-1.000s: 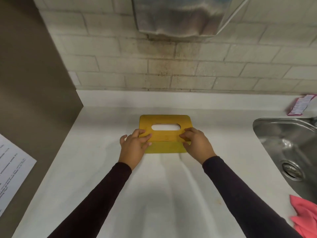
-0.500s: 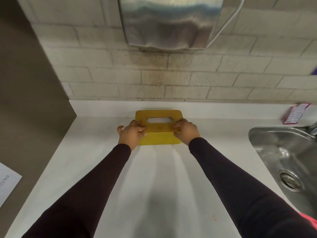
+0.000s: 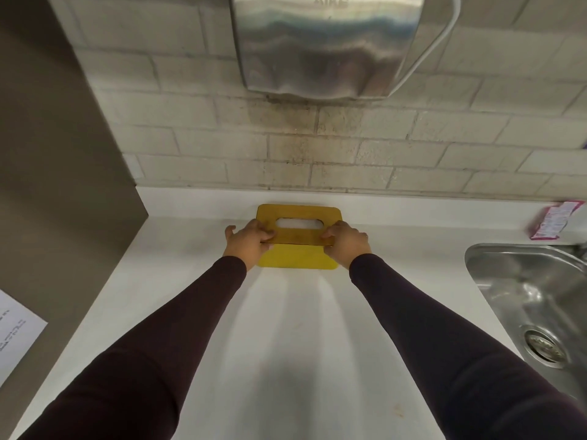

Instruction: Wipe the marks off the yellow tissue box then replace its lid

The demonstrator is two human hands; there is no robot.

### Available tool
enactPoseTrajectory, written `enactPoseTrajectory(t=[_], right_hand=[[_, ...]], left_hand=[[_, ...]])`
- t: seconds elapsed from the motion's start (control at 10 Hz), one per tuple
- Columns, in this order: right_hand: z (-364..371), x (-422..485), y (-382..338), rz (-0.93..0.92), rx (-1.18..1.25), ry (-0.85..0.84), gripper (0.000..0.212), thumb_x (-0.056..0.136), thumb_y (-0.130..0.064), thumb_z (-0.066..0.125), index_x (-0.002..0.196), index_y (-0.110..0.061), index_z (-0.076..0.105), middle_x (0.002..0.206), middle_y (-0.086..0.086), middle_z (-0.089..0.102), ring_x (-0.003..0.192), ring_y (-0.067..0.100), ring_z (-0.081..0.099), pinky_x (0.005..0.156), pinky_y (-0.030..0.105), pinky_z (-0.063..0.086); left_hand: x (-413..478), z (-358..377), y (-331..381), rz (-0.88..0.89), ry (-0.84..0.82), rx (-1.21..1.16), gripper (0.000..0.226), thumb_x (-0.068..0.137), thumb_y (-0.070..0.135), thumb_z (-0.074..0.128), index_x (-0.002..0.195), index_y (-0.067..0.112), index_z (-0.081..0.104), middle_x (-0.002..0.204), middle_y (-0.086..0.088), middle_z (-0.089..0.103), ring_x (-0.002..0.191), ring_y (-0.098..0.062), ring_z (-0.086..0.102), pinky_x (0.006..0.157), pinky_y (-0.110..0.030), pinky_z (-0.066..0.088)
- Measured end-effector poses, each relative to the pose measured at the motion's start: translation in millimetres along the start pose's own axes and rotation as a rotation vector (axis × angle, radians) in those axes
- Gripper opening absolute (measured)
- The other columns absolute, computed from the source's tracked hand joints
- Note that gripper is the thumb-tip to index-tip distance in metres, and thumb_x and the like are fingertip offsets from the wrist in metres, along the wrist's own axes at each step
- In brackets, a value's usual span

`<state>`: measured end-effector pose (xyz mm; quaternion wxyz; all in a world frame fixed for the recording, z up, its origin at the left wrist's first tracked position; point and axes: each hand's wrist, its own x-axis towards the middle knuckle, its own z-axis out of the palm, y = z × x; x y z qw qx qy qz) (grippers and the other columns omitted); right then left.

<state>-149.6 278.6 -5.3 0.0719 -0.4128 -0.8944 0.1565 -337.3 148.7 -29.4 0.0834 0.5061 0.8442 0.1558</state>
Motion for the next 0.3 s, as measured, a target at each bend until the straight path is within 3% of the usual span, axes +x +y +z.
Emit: enactPoseTrajectory(t=[0.2,0.3], right_hand=[[-9.1,-8.3,-6.3,-0.036,-0.211,-0.180,0.050,0.080,-0.014,0.053,0.129,-0.023,0.047,0.130,0.005,0.047,0.112,0.033,0.047,0.106,0.053,0.027],[-23.5,-11.8,-11.7,-0.097,-0.288,-0.235,0.050,0.081,-0.015,0.053,0.130,-0.013,0.044,0.121,0.010,0.050,0.112,0.034,0.047,0.097,0.047,0.037]], left_hand=[[-4.7,-24.0,4.7,0.060,-0.218,0.187,0.045,0.095,0.029,0.041,0.140,0.030,0.038,0.153,0.002,0.029,0.131,-0.023,0.040,0.114,-0.047,0.011],[-8.7,-51.1,9.1,0.125,-0.175,0.089,0.043,0.096,0.031,0.043,0.139,0.026,0.042,0.154,0.001,0.028,0.135,-0.024,0.037,0.112,-0.037,0.024]])
